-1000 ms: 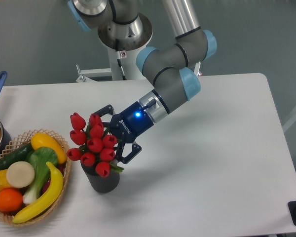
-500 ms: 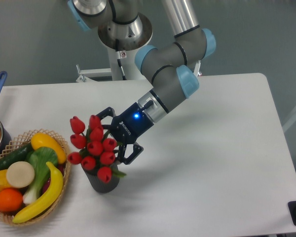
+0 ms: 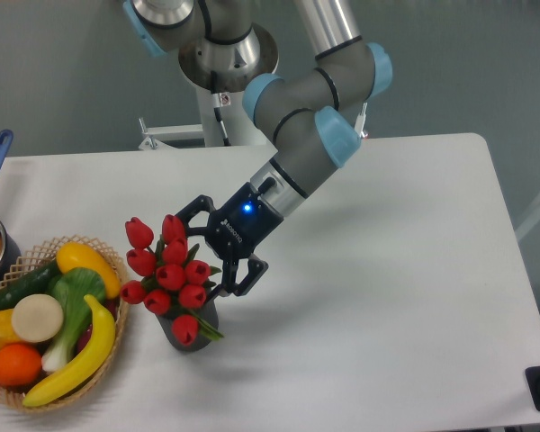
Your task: Insert the flowers into the vase
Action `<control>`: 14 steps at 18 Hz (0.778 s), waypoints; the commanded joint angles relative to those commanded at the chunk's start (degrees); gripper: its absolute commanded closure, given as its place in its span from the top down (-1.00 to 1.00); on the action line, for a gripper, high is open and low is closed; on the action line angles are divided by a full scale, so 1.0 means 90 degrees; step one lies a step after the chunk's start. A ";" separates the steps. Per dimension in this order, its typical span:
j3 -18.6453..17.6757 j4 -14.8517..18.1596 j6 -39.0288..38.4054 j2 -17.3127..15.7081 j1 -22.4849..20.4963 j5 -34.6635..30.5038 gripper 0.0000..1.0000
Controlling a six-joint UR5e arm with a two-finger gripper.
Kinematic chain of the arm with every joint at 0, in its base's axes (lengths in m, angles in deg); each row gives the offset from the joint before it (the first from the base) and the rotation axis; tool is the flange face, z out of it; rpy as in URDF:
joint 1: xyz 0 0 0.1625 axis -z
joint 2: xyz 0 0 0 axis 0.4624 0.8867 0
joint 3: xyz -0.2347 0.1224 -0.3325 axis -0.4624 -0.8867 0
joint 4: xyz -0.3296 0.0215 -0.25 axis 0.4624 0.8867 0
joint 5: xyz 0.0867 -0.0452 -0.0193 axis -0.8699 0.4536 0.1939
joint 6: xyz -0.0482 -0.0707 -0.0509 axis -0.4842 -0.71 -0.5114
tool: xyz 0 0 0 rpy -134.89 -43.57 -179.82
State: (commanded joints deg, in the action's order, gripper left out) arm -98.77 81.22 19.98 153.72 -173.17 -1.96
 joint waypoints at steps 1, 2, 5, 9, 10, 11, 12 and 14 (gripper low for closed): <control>0.0019 0.0000 0.0000 -0.0127 -0.0010 -0.0215 1.00; 0.0048 0.0000 0.0010 -0.0245 -0.0029 -0.0545 1.00; 0.0204 -0.0010 0.0068 -0.0557 -0.0069 -0.1873 1.00; 0.0643 0.0000 0.0186 -0.0626 -0.0166 -0.2617 1.00; 0.0664 0.0010 0.0185 -0.0704 -0.0205 -0.2919 1.00; 0.0635 0.0010 0.0195 -0.0811 -0.0254 -0.3357 1.00; 0.0635 0.0019 0.0205 -0.0880 -0.0283 -0.3825 1.00; 0.0625 0.0029 0.0224 -0.0968 -0.0322 -0.4511 1.00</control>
State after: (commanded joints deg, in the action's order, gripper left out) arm -93.15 81.49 22.00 145.01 -176.07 -42.56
